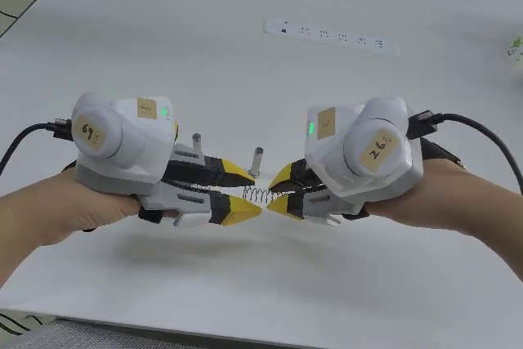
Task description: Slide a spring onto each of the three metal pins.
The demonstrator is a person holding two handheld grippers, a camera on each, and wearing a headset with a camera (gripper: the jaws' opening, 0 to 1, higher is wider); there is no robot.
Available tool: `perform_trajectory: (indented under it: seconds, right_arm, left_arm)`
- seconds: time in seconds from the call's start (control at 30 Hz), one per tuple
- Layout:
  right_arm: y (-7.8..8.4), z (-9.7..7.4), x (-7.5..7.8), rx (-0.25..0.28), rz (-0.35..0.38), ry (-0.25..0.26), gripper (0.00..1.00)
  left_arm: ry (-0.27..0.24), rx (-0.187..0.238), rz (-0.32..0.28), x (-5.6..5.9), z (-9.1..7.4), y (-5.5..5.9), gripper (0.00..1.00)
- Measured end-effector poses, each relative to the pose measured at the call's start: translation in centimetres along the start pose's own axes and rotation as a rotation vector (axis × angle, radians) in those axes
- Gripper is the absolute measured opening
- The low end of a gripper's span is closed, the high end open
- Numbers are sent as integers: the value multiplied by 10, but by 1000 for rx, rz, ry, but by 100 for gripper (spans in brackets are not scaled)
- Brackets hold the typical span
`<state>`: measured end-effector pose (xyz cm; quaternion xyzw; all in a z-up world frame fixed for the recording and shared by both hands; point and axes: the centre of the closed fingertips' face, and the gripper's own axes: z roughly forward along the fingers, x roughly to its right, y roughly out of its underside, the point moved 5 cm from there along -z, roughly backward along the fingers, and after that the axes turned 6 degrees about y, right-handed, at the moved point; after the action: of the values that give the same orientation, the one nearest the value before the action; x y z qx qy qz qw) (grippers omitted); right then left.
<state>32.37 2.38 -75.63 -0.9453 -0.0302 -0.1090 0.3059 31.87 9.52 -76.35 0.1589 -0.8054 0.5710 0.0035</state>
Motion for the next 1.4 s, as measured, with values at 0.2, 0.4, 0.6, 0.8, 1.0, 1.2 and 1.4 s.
perform_trajectory:
  seconds: [0.2, 0.4, 0.6, 0.8, 1.0, 1.2, 1.4]
  right_arm:
    - [0, -1, 0, 2, 4, 3, 8]
    - [1, -1, -1, -1, 3, 0, 8]
    - [2, -1, -2, 1, 9, -3, 8]
    - [1, -2, -4, 5, 6, -8, 8]
    - [2, -3, -6, 15, -5, -14, 8]
    - [5, -5, -8, 15, -28, -18, 9]
    - [13, -7, -6, 13, -4, -22, 12]
  left_arm:
    - [6, -2, 8, 2, 2, -1, 10]
    - [6, -4, 19, 3, 4, 0, 6]
    - [13, 0, 27, 3, 3, -1, 3]
    - [27, 3, 28, 5, 3, -1, 3]
    - [48, 0, 33, 7, 3, -1, 2]
    - [59, -6, 33, 8, 4, 0, 2]
    - [68, -12, 28, 9, 3, 0, 2]
